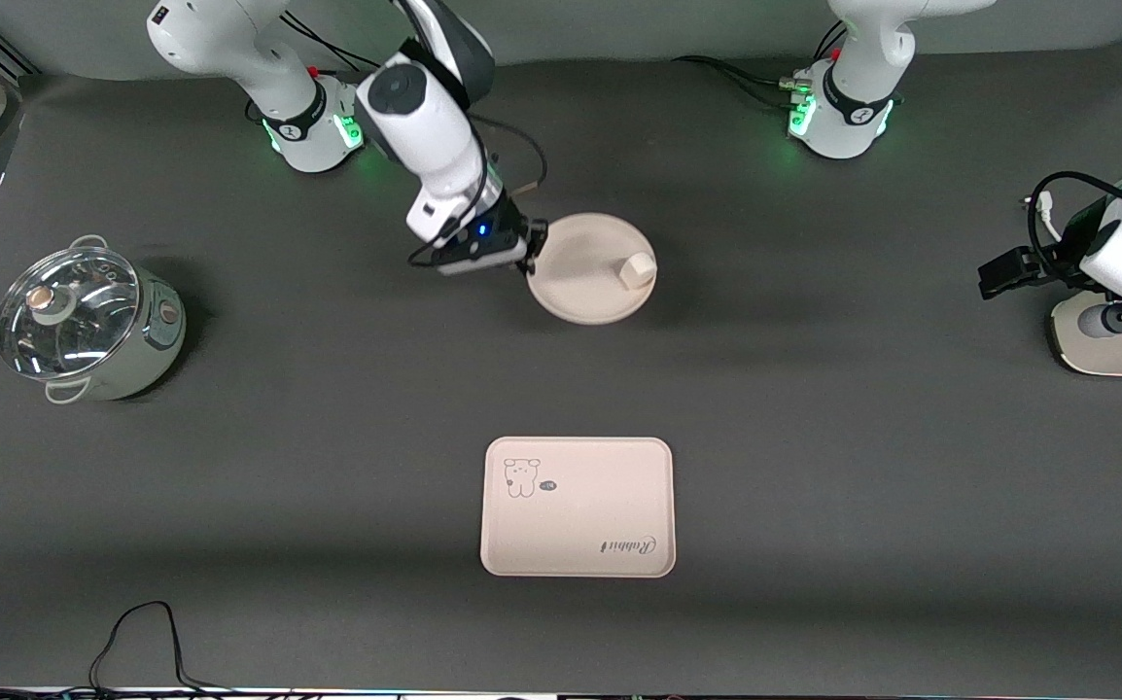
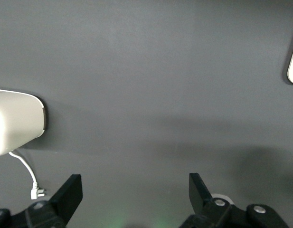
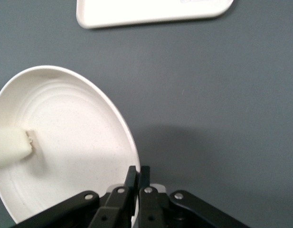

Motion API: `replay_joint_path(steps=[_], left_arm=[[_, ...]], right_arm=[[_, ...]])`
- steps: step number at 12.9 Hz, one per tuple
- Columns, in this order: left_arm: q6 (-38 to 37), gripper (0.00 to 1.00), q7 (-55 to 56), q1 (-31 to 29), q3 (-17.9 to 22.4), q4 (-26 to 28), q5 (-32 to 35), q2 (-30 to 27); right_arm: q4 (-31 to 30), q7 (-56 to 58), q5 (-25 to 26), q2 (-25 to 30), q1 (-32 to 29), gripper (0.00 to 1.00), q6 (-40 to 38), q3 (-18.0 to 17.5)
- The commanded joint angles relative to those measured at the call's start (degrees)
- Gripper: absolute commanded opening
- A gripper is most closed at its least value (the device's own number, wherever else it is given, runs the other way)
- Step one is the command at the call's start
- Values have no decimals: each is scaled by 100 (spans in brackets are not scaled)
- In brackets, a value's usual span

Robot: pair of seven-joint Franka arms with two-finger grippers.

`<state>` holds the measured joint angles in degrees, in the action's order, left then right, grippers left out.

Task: Place bun in plate and plate on tray
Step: 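Close the right gripper on the plate rim, then carry the plate with the right gripper onto the white tray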

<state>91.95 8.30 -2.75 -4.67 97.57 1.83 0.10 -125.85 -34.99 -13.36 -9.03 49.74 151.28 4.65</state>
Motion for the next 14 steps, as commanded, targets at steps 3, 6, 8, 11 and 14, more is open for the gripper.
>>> replay_joint_path(steps=[3,6,8,11,14], left_arm=[[34,100,-83,-15,1,87,37,-98],[42,100,-83,-24,-8,87,37,-98],[42,100,-91,-85,-8,78,37,-98],[60,100,-91,-94,-8,78,-68,-89],[60,100,-91,-94,-8,69,-77,-89]], right_arm=[[2955,220,-114,-1871,-754,0,-1256,1],[4495,220,-648,-2803,-1220,0,-1671,1],[5313,220,-886,-3366,-1414,0,-1881,1],[5791,229,-1037,-3755,-1581,0,-1988,-8],[5905,553,-1037,-4211,-1783,0,-1692,-16]])
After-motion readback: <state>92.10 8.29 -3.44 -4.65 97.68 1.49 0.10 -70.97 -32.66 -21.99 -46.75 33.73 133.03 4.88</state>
